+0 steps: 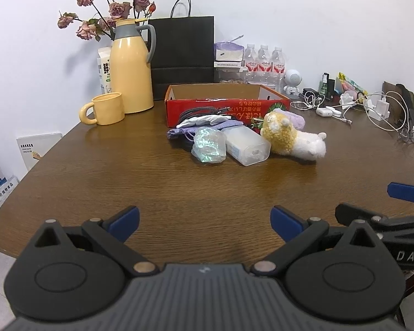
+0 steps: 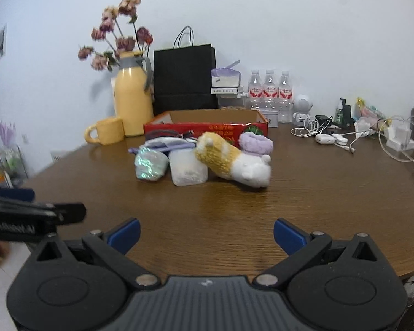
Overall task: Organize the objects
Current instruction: 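Move both tools toward the items in front of the box, then grasp the glittery plastic bag with left tool while right tool grasps the plush toy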
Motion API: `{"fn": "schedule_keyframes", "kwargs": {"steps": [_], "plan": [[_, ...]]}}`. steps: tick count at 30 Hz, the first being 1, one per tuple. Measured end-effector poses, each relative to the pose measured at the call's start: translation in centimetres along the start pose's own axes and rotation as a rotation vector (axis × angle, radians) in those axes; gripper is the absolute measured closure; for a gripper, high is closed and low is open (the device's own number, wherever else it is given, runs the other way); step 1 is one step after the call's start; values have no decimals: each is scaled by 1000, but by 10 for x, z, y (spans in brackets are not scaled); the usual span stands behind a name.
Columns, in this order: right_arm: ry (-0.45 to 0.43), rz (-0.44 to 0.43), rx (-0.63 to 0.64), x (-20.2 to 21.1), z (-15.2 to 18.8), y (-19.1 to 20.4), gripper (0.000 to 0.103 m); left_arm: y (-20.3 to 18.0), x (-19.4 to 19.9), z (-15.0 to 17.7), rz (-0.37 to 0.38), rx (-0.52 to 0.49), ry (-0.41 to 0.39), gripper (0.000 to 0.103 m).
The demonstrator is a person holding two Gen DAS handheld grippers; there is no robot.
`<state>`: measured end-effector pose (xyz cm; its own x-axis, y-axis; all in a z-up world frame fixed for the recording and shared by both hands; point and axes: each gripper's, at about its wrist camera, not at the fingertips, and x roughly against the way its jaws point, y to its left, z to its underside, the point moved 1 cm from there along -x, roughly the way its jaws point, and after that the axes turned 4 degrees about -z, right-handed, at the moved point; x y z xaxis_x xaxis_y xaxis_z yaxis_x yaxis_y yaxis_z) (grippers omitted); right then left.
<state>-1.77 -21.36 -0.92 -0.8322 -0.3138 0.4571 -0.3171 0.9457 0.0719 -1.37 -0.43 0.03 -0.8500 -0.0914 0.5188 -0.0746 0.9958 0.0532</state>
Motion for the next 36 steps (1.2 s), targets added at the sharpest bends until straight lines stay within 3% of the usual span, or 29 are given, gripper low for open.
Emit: {"fn": "schedule_keyframes", "kwargs": {"steps": [9, 12, 17, 20, 22, 24, 26, 31, 34, 36], "plan": [[11, -6, -52, 1, 1, -8, 0, -7, 8, 2, 10, -37, -53, 0], [9, -3, -59, 1, 2, -9, 0, -10, 4, 3, 8, -43, -36, 0], [20, 12, -66, -4, 5, -16, 0, -3, -2, 9, 11, 12, -88, 0], [36, 51, -58, -15, 7, -25, 0, 0, -18, 7, 31, -14, -33, 0], [44, 74, -63, -27, 5, -34, 0, 0, -32, 6, 46, -39, -23, 0], [53, 81, -78, -41, -2, -46, 0, -2, -49, -2, 13, -55, -39, 0], [47, 73, -86, -58, -14, -58, 0, -4, -68, -16, -26, -61, -72, 0], [9, 43, -91, -109, -57, -92, 4, -7, -120, -55, -18, -28, -102, 0], [81, -45, -121, -153, -74, -112, 11, -7, -153, -74, 2, -8, -83, 10], [162, -137, -178, -181, -78, -127, 15, -5, -171, -81, 33, 9, -57, 24]]}}
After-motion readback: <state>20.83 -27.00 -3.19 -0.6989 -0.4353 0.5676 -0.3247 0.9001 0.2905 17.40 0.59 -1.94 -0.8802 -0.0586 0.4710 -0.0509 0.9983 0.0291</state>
